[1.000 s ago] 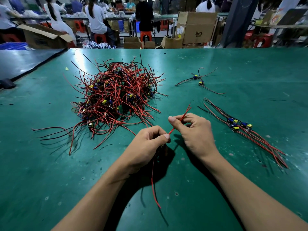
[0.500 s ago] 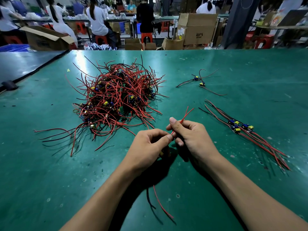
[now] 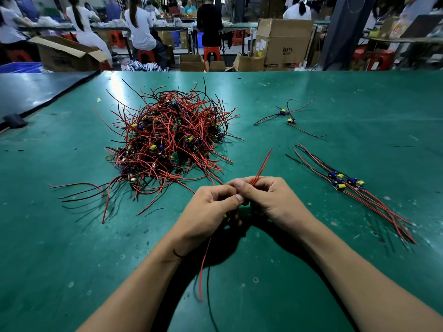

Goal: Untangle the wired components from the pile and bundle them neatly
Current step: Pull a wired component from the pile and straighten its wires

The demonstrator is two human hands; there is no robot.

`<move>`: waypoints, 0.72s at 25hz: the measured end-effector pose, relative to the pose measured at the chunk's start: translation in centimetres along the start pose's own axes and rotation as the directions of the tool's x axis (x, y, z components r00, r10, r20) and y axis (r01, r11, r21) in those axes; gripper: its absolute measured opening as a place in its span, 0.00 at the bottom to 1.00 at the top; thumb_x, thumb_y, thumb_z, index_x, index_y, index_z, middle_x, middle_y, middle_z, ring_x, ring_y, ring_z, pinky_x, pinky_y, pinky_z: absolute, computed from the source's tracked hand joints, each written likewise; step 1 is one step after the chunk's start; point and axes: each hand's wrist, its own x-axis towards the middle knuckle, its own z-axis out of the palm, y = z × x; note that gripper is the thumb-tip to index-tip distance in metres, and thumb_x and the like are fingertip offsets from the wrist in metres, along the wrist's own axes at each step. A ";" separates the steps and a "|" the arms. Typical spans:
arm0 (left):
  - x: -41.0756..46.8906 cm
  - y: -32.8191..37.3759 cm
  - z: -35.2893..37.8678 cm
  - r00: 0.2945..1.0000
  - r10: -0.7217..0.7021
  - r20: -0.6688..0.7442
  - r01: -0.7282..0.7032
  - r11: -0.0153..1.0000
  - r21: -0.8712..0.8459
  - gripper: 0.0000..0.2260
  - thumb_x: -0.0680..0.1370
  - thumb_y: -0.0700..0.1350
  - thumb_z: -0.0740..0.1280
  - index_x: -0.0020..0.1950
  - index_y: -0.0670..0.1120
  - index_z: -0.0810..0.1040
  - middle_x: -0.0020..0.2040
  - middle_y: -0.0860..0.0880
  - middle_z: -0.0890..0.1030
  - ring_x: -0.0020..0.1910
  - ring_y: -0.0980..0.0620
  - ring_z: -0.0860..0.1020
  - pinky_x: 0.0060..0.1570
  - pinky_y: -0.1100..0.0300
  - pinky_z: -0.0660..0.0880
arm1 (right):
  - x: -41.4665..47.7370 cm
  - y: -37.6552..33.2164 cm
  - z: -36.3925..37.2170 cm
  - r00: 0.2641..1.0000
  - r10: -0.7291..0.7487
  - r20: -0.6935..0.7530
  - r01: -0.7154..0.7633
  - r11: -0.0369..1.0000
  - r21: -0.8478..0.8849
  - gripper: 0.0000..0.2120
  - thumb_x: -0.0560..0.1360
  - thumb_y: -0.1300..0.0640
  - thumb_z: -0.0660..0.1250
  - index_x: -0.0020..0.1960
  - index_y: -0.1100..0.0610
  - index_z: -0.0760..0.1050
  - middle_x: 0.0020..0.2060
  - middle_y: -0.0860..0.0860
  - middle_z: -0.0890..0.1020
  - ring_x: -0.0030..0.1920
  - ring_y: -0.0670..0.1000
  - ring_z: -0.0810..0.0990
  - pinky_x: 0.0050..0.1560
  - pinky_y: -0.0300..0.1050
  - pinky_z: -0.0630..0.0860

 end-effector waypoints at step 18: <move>-0.1 0.5 0.0 1.000 0.002 -0.010 -0.001 0.997 0.080 0.06 0.78 0.39 0.68 0.42 0.40 0.80 0.30 0.42 0.77 0.28 0.49 0.76 0.31 0.63 0.69 | 1.6 -1.1 -1.6 0.929 0.029 -0.368 -0.048 0.998 -0.042 0.29 0.83 0.42 0.58 0.32 0.57 0.82 0.25 0.48 0.73 0.19 0.46 0.64 0.20 0.35 0.59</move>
